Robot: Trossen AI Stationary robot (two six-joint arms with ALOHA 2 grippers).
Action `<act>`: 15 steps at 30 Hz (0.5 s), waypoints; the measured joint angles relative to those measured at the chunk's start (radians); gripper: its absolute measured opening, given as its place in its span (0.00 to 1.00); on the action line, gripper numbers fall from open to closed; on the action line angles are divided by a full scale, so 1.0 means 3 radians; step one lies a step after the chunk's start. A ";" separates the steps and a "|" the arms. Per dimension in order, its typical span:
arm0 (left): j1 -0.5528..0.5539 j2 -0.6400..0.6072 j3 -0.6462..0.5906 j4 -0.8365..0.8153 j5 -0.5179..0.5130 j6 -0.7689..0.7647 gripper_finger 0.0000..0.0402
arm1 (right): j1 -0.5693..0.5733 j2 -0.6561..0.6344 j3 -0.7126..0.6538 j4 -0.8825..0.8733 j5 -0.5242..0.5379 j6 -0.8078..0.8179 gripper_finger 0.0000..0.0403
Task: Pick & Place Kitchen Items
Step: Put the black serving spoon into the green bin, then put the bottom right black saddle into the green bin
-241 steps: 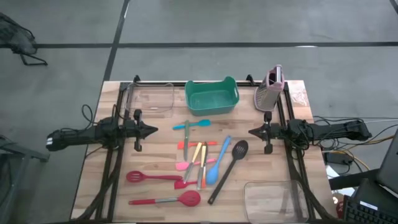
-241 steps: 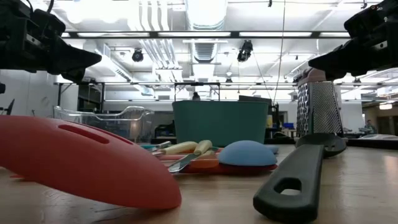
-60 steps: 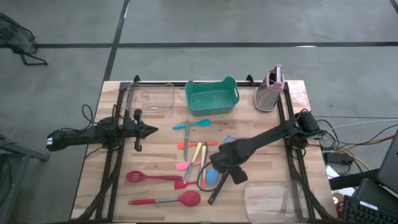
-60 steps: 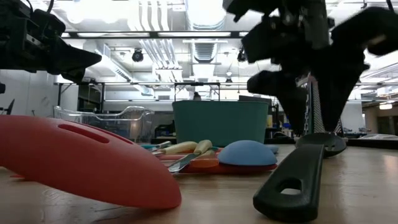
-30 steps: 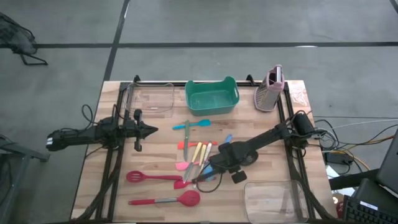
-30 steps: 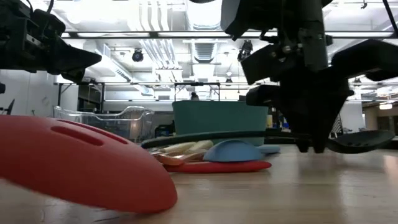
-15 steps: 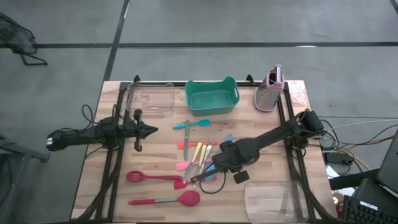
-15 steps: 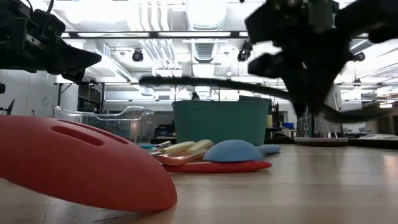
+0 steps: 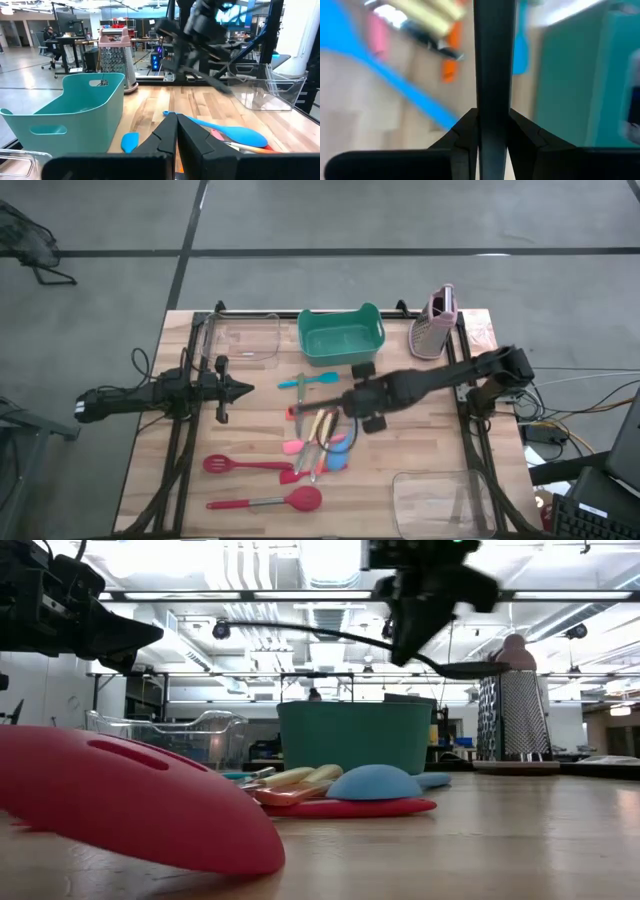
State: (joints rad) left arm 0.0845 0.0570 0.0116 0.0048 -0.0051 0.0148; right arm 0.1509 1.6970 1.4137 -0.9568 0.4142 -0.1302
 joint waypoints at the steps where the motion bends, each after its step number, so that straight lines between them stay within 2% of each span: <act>1: 0.0000 0.0000 0.0000 0.0000 0.0000 0.0000 0.05 | -0.0072 -0.0018 0.0026 0.0047 0.0014 -0.0029 0.19; 7: 0.0000 0.0000 -0.0001 0.0004 0.0000 0.0000 0.05 | -0.0549 -0.0051 0.0192 0.0480 0.0030 -0.0211 0.23; 15: 0.0001 0.0000 -0.0001 0.0008 0.0000 0.0000 0.05 | -0.1157 -0.0043 0.0343 0.1149 -0.0035 -0.0290 0.09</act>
State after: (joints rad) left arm 0.0847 0.0570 0.0113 0.0071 -0.0051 0.0147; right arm -0.1962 1.6840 1.5166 -0.6122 0.4036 -0.2173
